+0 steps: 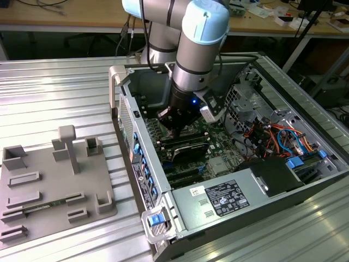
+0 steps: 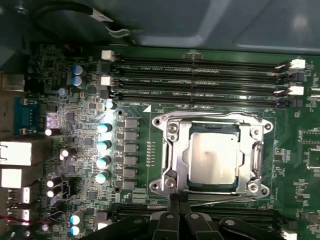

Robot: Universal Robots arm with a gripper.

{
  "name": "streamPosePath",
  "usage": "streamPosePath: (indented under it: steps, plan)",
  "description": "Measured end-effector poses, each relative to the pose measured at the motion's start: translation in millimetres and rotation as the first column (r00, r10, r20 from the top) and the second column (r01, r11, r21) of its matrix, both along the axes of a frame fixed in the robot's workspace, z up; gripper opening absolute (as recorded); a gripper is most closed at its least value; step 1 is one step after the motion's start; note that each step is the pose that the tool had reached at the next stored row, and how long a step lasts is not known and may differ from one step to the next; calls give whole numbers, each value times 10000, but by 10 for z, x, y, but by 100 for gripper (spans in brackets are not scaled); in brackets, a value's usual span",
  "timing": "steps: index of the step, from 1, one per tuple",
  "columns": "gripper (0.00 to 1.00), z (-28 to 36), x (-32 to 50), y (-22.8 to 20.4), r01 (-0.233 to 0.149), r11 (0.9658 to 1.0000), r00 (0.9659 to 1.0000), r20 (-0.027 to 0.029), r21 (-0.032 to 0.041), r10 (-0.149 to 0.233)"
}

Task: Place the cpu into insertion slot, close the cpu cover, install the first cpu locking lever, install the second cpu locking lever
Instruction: 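Install the second cpu locking lever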

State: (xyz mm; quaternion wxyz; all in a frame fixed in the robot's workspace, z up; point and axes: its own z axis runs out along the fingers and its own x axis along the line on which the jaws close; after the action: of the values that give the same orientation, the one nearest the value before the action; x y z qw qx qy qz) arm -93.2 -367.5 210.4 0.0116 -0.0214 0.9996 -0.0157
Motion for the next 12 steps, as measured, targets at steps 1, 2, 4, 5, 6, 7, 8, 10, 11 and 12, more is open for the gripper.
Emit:
streamPosePath:
  steps: [1,2,4,5,6,7,8,10,11,12]
  plan:
    - [11,0,-13,0,-1,10000,10000,0,0,1]
    - [11,-1,-30,0,-1,10000,10000,1,-1,1]
    - [11,-2,-62,0,1,10000,10000,-1,-1,-1]
    - [11,-2,-72,0,1,10000,10000,-1,-1,-1]
    - [11,-2,-86,0,1,10000,10000,0,0,-1]
    - [11,-2,-96,0,1,10000,10000,0,0,-1]
    - [11,-2,-103,0,0,10000,10000,0,-1,0]
    - [11,-2,-135,0,0,10000,10000,0,0,0]
    - [11,-2,-142,1,0,10000,10000,0,0,0]
    - [11,-2,-144,0,-1,10000,10000,0,0,1]
